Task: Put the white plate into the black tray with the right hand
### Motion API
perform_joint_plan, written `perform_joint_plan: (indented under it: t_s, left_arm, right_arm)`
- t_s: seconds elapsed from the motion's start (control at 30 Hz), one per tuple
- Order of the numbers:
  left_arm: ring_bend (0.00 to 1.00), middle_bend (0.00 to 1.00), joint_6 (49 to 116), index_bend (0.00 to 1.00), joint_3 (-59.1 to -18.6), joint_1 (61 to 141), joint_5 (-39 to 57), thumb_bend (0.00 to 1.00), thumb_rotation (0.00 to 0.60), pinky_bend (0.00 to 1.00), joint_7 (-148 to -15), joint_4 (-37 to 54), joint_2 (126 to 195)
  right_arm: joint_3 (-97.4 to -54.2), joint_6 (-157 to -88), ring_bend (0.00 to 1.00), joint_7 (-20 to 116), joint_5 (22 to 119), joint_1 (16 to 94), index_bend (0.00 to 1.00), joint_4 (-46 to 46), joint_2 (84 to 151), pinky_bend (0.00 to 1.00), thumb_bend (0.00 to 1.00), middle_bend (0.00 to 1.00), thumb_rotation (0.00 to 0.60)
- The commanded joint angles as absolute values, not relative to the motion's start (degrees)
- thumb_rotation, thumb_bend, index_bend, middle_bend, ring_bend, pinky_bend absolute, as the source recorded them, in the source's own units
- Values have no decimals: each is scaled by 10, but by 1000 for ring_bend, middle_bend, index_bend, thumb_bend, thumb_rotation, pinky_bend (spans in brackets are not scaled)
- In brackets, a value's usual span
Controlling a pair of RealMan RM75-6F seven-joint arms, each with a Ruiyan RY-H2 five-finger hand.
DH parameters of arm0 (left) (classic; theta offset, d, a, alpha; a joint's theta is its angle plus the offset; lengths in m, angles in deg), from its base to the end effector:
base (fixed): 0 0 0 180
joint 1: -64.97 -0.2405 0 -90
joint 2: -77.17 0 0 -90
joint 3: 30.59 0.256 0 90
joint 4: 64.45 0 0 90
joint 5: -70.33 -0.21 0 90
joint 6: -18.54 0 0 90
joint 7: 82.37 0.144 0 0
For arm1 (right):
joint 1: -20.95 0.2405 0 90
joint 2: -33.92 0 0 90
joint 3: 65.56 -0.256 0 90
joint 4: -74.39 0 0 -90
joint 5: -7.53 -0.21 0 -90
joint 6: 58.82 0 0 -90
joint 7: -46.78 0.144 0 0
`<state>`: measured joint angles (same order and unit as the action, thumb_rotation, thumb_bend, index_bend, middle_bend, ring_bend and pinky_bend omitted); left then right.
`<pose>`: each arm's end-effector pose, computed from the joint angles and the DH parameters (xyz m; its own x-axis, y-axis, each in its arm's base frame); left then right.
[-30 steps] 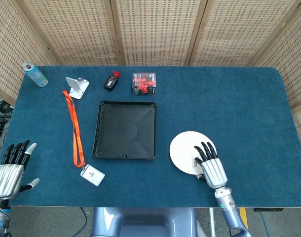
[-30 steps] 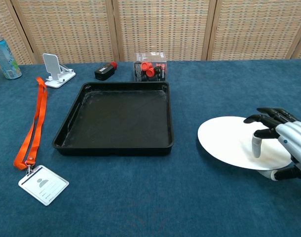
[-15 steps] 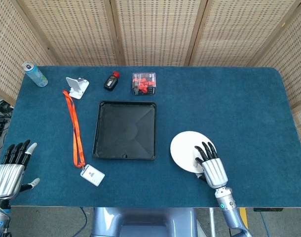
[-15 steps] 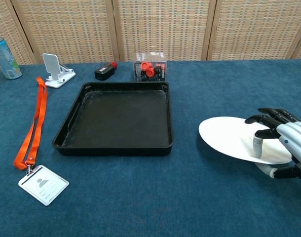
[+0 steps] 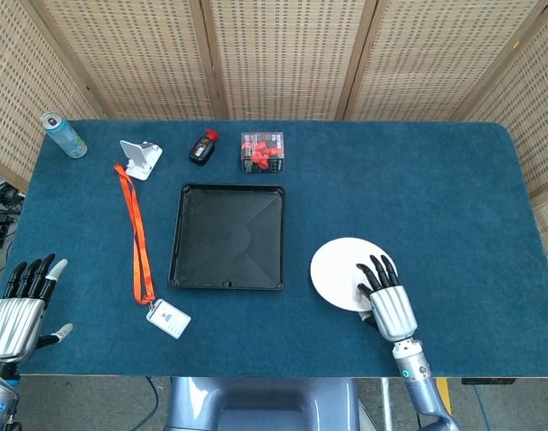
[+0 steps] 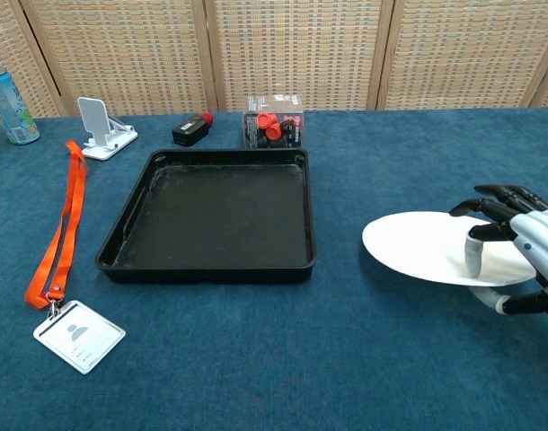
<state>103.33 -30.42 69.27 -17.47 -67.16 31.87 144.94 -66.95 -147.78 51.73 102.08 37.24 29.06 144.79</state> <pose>-0.2920 0.1650 0.1239 0.5183 0.0619 0.8530 0.8551 -0.0515 -0.5159 -0.2618 -0.2300 -0.0465 0.3132 0.0850 0.9459 -0.8889 -0.3244 0.3235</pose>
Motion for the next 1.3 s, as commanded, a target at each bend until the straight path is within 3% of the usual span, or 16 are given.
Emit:
perform_joint_plan:
  t_s: [0.03, 0.8, 1.3]
  left_arm:
    - [0, 0, 1033, 0, -305, 693, -175, 24, 600, 0, -672, 319, 1449]
    - [0, 0, 1034, 0, -305, 693, -174, 25, 600, 0, -678, 320, 1446]
    - [0, 0, 1037, 0, -309, 692, -170, 25, 600, 0, -684, 321, 1443]
  right_arm:
    - [-674, -1498, 98, 528, 1025, 373, 673, 303, 1456, 97, 519, 308, 600]
    - [-694, -1536, 116, 544, 1025, 389, 694, 322, 1465, 100, 481, 333, 600]
    - [-746, -1583, 117, 518, 1028, 431, 693, 253, 1427, 104, 461, 333, 600]
